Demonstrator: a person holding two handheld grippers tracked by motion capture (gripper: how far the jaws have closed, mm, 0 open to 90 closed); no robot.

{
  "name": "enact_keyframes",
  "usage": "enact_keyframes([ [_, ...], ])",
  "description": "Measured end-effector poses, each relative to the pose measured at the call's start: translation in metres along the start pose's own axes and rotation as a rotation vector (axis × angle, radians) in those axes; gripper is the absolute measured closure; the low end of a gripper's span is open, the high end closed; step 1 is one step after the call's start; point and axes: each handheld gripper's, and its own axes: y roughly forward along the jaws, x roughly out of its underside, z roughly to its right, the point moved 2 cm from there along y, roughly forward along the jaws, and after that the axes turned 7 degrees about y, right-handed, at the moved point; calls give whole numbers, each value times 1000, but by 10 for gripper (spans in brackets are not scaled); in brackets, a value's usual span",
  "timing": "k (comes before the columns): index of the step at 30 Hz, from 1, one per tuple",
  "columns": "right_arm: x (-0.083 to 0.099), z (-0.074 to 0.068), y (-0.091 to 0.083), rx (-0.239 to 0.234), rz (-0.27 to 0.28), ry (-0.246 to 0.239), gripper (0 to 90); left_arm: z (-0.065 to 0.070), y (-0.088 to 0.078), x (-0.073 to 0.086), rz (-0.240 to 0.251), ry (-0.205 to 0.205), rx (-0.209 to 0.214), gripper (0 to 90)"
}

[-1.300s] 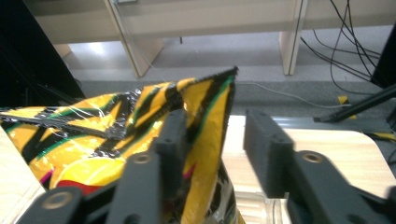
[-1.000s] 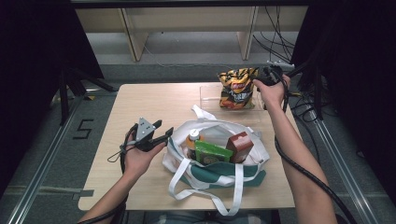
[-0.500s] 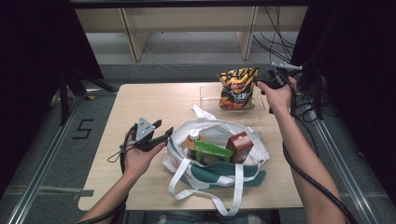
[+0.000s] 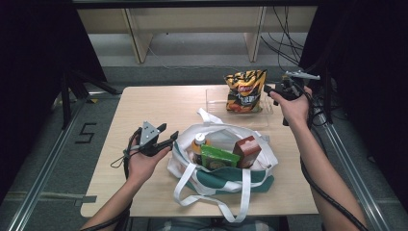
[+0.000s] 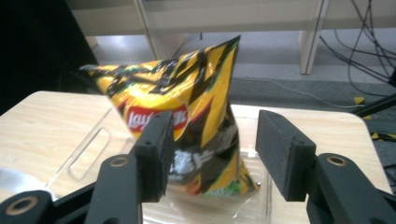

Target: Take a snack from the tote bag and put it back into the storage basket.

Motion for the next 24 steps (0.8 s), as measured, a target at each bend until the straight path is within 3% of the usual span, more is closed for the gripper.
enact_keyframes([
  [4,6,0,-7,-15,0,-45,460,0,1,0,4,-2,2,448],
  [8,11,-5,-16,-25,-7,-8,448,1,1,0,5,0,3,448],
  [18,22,-10,-34,-49,-8,-46,438,1,2,1,10,1,8,448],
  [19,24,-11,-36,-54,-16,-27,438,1,1,1,4,2,4,448],
  [22,28,-12,-41,-70,-14,-56,436,2,2,1,2,0,4,448],
  [24,30,-15,-46,-77,-16,-43,437,2,1,1,2,1,5,448],
])
